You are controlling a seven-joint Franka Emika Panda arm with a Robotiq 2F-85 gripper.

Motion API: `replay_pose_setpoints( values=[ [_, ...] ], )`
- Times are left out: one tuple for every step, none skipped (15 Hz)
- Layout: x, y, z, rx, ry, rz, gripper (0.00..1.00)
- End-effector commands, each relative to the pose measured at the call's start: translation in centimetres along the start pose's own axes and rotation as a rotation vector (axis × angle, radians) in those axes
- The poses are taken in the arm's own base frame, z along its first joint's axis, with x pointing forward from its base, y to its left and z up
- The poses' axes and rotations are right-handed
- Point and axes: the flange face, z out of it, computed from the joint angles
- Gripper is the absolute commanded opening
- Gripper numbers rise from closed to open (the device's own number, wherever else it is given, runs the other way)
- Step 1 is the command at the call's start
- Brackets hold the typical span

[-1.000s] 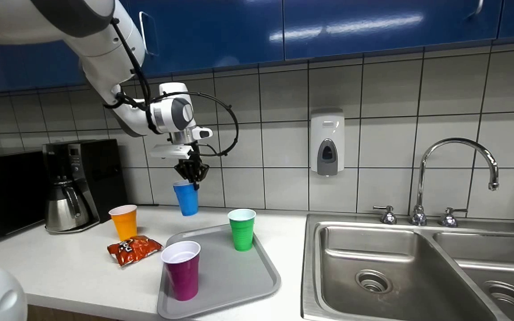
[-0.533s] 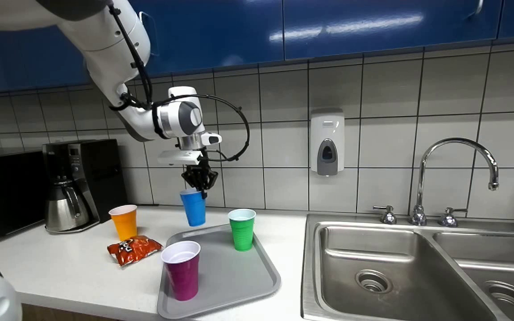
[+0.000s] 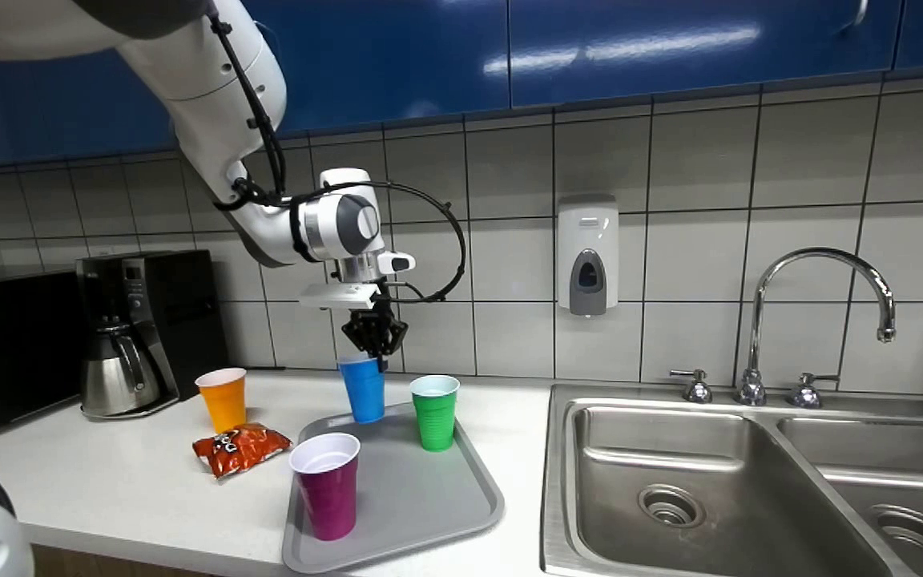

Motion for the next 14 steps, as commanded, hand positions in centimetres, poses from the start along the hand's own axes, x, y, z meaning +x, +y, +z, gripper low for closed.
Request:
replay_pose_setpoints(
  values=[
    [-0.1,0.9,0.6,-0.004,0.000,-0.017,0.01],
    [-0.1,1.0,0.9,-0.004,-0.005,-0.019,0.01],
    [-0.1,1.0,1.2,-0.005,-0.008,-0.021,0.01],
    [-0.1,1.0,1.4,-0.003,-0.011,-0.025,0.01],
    [-0.1,0.9,1.6,-0.002,-0.011,-0.029,0.01],
    [-0.1,0.8,1.9,-0.002,-0.009,-0.035,0.01],
    [-0.1,0.8,2.0,-0.002,-0.009,-0.039,0.01],
    [-0.1,0.8,2.2,-0.002,-0.007,-0.044,0.01],
    [-0.1,0.7,2.4,-0.001,-0.006,-0.048,0.01],
    [0.0,0.6,2.6,0.000,-0.007,-0.053,0.01],
    [0.1,0.5,2.8,0.000,-0.006,-0.057,0.01],
    [0.1,0.4,2.9,0.003,-0.005,-0.060,0.01],
    [0.2,0.2,3.0,0.005,-0.003,-0.063,0.01],
    [0.3,0.0,3.1,0.008,-0.004,-0.067,0.01]
  ],
)
